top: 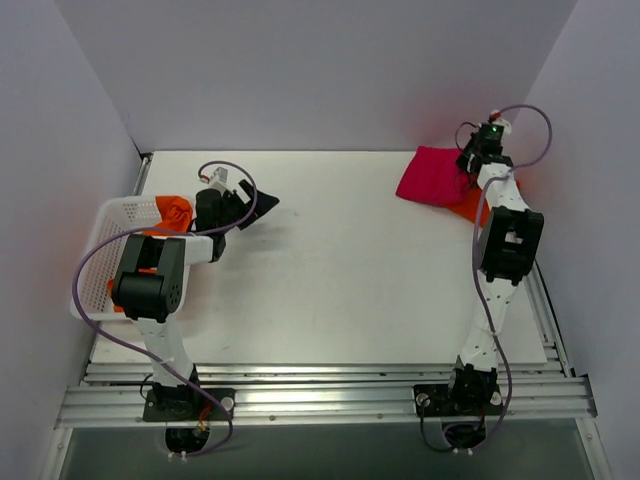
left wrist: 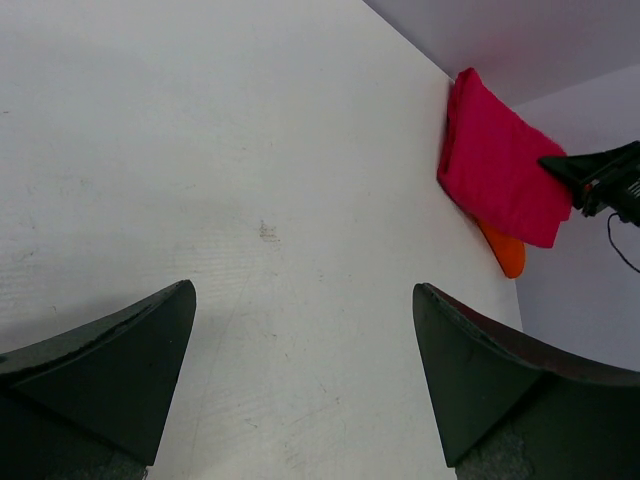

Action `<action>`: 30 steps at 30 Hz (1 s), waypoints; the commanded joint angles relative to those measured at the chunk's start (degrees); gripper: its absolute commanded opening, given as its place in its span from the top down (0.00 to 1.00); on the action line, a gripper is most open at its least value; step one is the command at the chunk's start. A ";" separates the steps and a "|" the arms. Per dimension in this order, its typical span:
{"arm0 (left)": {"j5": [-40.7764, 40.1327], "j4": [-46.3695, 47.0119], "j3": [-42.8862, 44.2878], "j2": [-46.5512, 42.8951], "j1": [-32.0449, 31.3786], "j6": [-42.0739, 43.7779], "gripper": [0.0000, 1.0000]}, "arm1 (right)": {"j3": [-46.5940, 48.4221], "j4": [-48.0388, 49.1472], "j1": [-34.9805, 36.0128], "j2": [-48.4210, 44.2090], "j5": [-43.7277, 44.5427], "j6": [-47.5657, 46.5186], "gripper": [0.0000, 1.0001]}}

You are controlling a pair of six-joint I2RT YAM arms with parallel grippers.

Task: Fold and stack the t-shirts
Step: Put the neatly folded tshirt into the corner of the board with the right arm

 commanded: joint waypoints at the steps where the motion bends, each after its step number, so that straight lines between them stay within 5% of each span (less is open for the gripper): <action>1: 2.12 5.57 -0.59 0.16 0.38 -0.65 0.01 | -6.29 6.19 -4.49 -7.45 1.77 -2.96 1.00; 17: 2.65 5.66 -0.15 -0.19 -0.41 -1.27 0.01 | -15.27 10.32 -7.48 -13.16 6.86 -2.52 1.00; 30: 2.56 5.22 0.02 -0.02 -0.85 -0.83 0.00 | -17.13 8.05 -9.94 -14.23 19.16 -2.69 1.00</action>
